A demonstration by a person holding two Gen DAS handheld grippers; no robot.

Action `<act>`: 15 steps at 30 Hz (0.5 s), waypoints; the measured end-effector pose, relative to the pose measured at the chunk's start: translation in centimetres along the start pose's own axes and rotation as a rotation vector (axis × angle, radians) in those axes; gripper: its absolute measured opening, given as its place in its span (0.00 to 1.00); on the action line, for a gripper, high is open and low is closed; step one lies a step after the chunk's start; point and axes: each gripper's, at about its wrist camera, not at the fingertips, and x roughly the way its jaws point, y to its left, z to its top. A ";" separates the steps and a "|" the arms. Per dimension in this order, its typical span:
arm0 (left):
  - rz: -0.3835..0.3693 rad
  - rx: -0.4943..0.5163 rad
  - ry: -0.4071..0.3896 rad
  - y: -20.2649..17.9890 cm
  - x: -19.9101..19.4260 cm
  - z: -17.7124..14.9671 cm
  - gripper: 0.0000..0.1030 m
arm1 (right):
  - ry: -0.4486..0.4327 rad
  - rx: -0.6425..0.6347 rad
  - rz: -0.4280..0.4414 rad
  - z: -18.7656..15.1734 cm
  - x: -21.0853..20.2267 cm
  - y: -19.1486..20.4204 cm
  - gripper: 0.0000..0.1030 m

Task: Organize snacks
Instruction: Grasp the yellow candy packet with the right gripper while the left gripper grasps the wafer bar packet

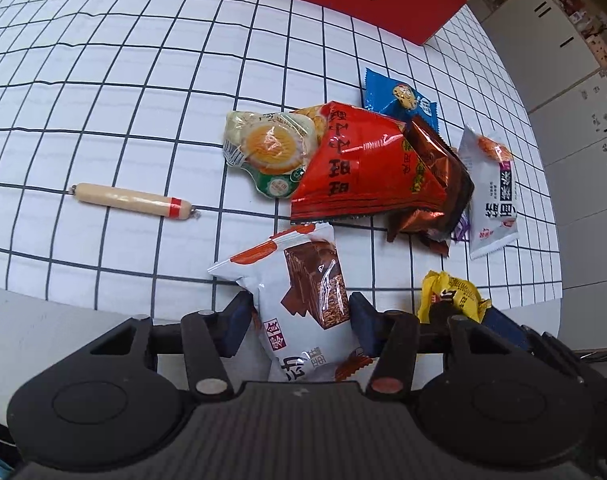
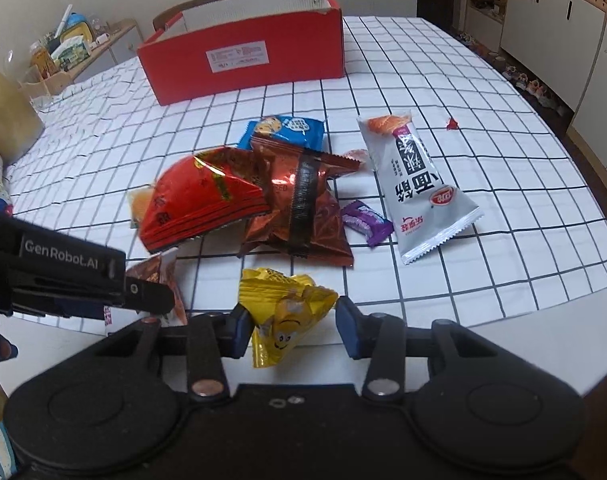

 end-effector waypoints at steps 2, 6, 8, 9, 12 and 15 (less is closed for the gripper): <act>-0.004 0.014 -0.011 -0.1 -0.8 -0.3 0.51 | -0.012 -0.003 0.002 0.0 -0.8 0.2 0.41; -0.001 0.043 -0.052 -0.3 -2.4 -0.6 0.51 | -0.035 -0.008 0.011 0.1 -2.2 0.6 0.41; -0.004 0.053 -0.072 -0.4 -3.1 -0.7 0.50 | -0.047 -0.011 0.015 0.3 -3.0 0.8 0.41; -0.006 0.060 -0.082 -0.4 -3.5 -0.7 0.50 | -0.055 -0.016 0.018 0.5 -3.3 0.9 0.41; -0.012 0.068 -0.112 -0.5 -4.6 -0.5 0.50 | -0.080 -0.023 0.026 1.0 -4.3 1.3 0.41; -0.009 0.081 -0.147 -0.7 -5.6 -0.2 0.50 | -0.099 -0.036 0.038 1.8 -5.1 1.7 0.41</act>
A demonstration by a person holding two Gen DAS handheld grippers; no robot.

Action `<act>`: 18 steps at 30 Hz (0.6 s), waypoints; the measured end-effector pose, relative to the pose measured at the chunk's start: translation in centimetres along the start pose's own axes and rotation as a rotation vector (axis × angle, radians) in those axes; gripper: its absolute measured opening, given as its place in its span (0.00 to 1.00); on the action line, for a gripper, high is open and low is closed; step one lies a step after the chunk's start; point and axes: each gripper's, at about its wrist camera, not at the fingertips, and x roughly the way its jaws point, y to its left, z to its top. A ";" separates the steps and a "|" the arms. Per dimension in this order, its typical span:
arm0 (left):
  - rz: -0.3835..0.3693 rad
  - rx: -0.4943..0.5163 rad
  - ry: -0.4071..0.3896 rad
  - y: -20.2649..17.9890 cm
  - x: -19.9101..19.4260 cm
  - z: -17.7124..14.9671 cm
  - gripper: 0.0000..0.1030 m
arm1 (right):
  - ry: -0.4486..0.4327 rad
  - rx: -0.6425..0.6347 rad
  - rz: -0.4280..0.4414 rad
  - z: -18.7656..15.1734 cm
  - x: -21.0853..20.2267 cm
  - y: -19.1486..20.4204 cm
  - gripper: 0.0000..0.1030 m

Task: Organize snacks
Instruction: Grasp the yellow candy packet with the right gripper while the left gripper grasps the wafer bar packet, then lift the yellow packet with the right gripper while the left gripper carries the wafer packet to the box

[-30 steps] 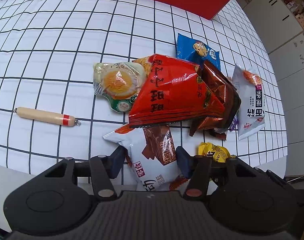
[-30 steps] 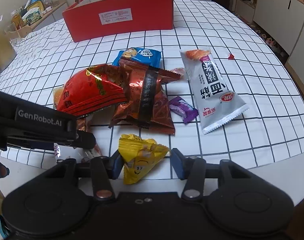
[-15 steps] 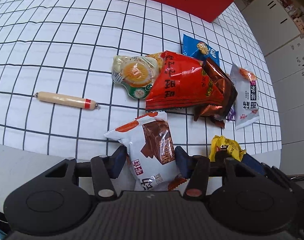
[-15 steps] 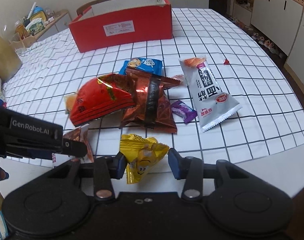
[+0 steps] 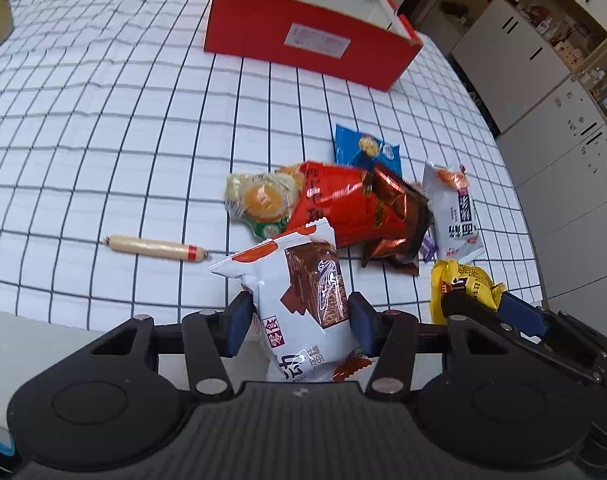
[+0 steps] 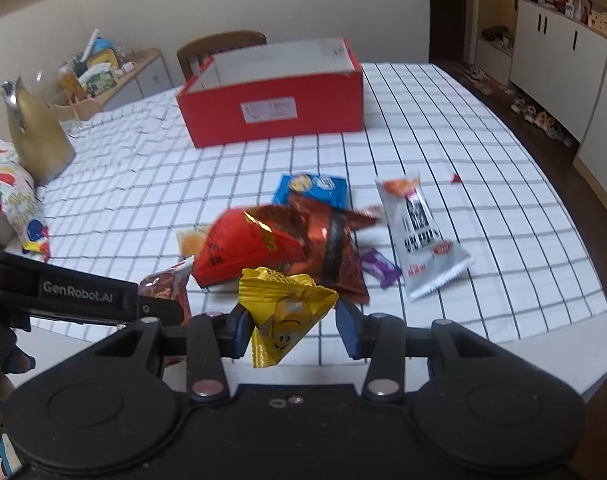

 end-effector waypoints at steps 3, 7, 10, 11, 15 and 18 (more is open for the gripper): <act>0.001 0.009 -0.027 -0.3 -0.9 0.7 0.50 | -0.013 -0.026 0.000 1.0 -0.6 0.4 0.41; -0.002 0.017 -0.067 -0.9 -2.0 2.0 0.50 | -0.032 -0.056 0.003 2.5 -1.3 0.7 0.41; -0.011 0.029 -0.106 -1.4 -2.9 3.2 0.46 | -0.052 -0.069 0.010 3.8 -1.8 0.6 0.41; -0.016 0.031 -0.118 -1.6 -3.1 3.7 0.46 | -0.060 -0.073 0.010 4.4 -1.9 0.6 0.41; 0.037 0.056 -0.109 -2.1 -2.1 5.4 0.45 | -0.095 -0.096 0.013 6.6 -2.1 0.4 0.41; 0.015 0.018 -0.029 -1.4 -0.7 5.2 0.45 | -0.102 -0.097 0.006 7.9 -1.4 -0.2 0.41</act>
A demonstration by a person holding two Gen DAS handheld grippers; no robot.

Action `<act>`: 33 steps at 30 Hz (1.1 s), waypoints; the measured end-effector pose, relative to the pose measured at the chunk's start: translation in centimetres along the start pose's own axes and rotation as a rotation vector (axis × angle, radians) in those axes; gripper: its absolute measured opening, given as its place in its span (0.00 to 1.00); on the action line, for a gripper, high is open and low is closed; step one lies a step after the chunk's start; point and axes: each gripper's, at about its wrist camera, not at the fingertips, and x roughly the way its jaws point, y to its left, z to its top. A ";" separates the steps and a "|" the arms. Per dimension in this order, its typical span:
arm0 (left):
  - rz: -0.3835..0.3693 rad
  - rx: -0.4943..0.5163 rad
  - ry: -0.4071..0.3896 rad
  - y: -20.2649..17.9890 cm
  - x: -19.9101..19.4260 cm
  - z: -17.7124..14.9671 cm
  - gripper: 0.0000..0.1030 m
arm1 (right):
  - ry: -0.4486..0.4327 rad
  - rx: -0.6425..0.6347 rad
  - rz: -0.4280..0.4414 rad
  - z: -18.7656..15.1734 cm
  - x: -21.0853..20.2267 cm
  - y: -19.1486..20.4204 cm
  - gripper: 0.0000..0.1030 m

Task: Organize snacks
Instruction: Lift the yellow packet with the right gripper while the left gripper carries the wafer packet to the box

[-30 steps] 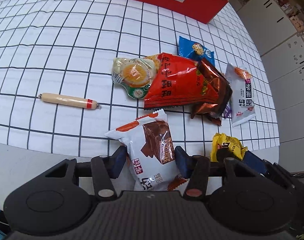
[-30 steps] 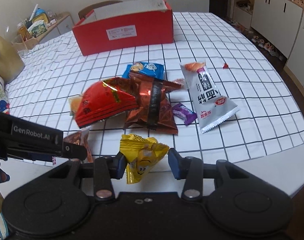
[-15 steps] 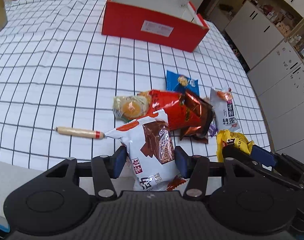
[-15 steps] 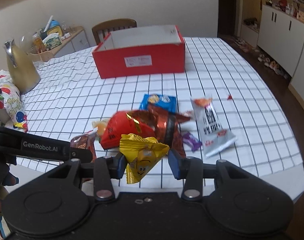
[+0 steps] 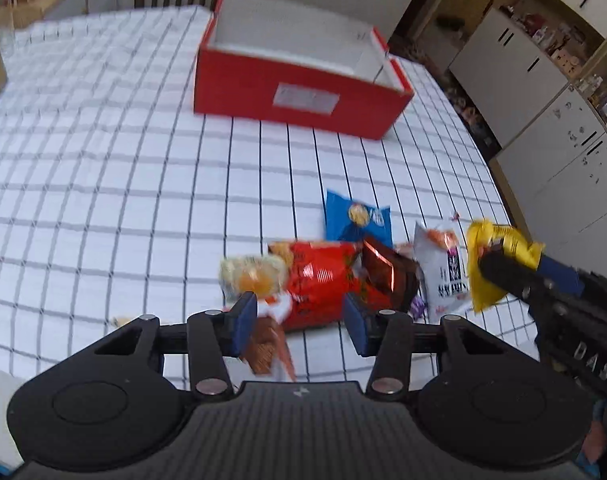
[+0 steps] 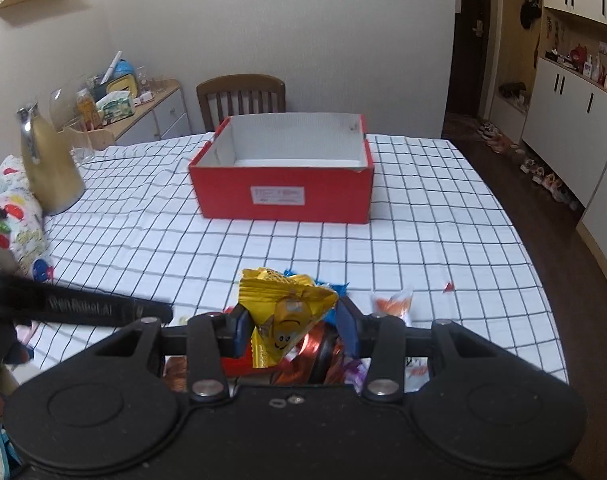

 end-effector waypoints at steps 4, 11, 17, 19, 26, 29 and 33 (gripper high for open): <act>0.064 0.001 0.037 0.4 1.1 -1.3 0.47 | 0.008 0.025 0.005 0.3 0.8 -1.1 0.42; 0.082 -0.068 0.092 2.9 3.5 -3.0 0.65 | 0.039 0.074 0.022 -1.1 1.4 -1.7 0.42; 0.036 -0.125 0.128 4.1 6.0 -3.4 0.65 | 0.063 0.102 0.018 -2.2 1.4 -2.1 0.42; 0.024 -0.138 0.141 4.5 6.7 -3.6 0.65 | 0.064 0.102 0.013 -2.5 1.2 -2.1 0.42; -0.005 -0.180 0.155 5.1 8.0 -4.0 0.64 | 0.059 0.111 -0.007 -3.0 0.5 -2.6 0.42; 0.006 -0.165 0.145 4.9 7.9 -4.0 0.55 | 0.063 0.116 -0.017 -3.2 0.4 -2.8 0.42; 0.001 -0.161 0.122 4.8 7.5 -4.1 0.50 | 0.067 0.116 -0.024 -3.3 0.4 -2.8 0.42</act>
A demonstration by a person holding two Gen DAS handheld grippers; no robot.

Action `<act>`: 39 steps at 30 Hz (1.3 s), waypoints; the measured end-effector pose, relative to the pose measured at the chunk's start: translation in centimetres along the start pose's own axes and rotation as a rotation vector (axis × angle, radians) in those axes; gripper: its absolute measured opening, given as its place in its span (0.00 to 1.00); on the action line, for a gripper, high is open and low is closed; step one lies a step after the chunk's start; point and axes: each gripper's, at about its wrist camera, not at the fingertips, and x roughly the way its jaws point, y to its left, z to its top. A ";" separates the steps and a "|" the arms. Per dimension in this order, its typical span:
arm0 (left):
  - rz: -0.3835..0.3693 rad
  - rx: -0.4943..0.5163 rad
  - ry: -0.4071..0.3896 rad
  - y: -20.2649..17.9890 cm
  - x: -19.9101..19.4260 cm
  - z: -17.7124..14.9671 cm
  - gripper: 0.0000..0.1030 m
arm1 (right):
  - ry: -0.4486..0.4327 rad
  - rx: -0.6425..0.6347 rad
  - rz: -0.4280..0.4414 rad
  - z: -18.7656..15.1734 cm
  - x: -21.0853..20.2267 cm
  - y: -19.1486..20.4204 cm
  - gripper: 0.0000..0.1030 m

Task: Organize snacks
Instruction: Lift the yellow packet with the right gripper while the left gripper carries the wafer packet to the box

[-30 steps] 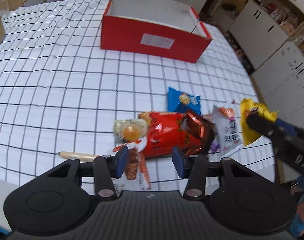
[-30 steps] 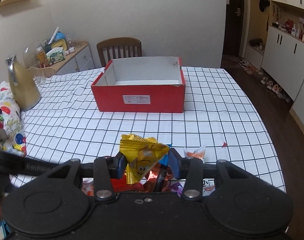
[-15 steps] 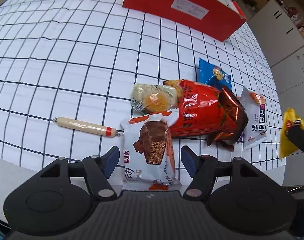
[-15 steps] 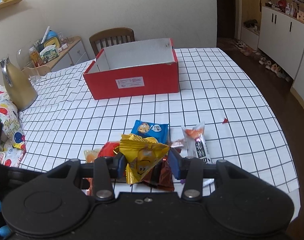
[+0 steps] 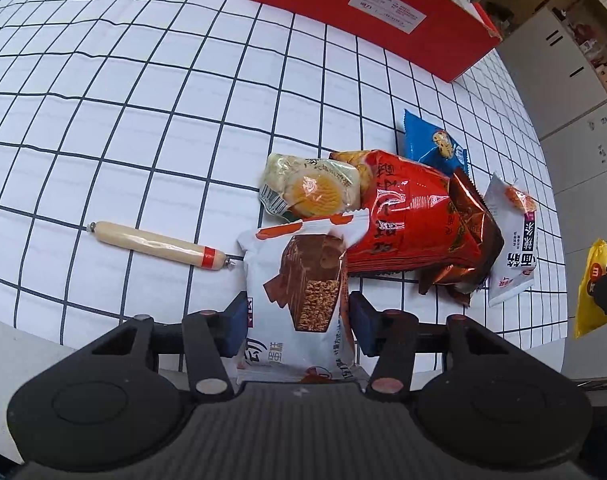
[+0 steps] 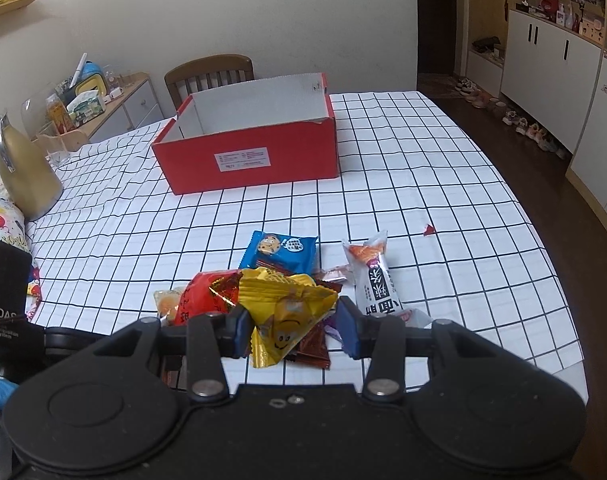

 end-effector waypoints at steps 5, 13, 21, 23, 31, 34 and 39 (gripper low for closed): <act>-0.004 -0.013 0.013 0.4 -0.8 -0.1 0.50 | 0.003 -0.006 0.003 0.1 0.2 0.3 0.42; -0.016 0.036 -0.052 -1.1 -4.9 1.0 0.50 | -0.005 -0.039 0.022 1.3 0.2 1.1 0.42; -0.046 0.079 -0.149 -4.1 -8.3 5.0 0.50 | -0.043 -0.086 0.039 4.2 0.5 1.3 0.42; -0.040 0.092 -0.174 -4.9 -8.7 6.0 0.50 | -0.052 -0.096 0.044 4.9 0.7 1.3 0.42; -0.013 0.127 -0.226 -7.6 -8.6 10.2 0.50 | -0.091 -0.140 0.060 8.6 2.3 0.6 0.42; -0.001 0.129 -0.237 -8.3 -8.4 12.0 0.50 | -0.098 -0.151 0.071 10.2 2.9 0.4 0.42; 0.039 0.147 -0.265 -9.3 -7.9 14.8 0.50 | -0.110 -0.183 0.086 13.0 4.2 0.1 0.42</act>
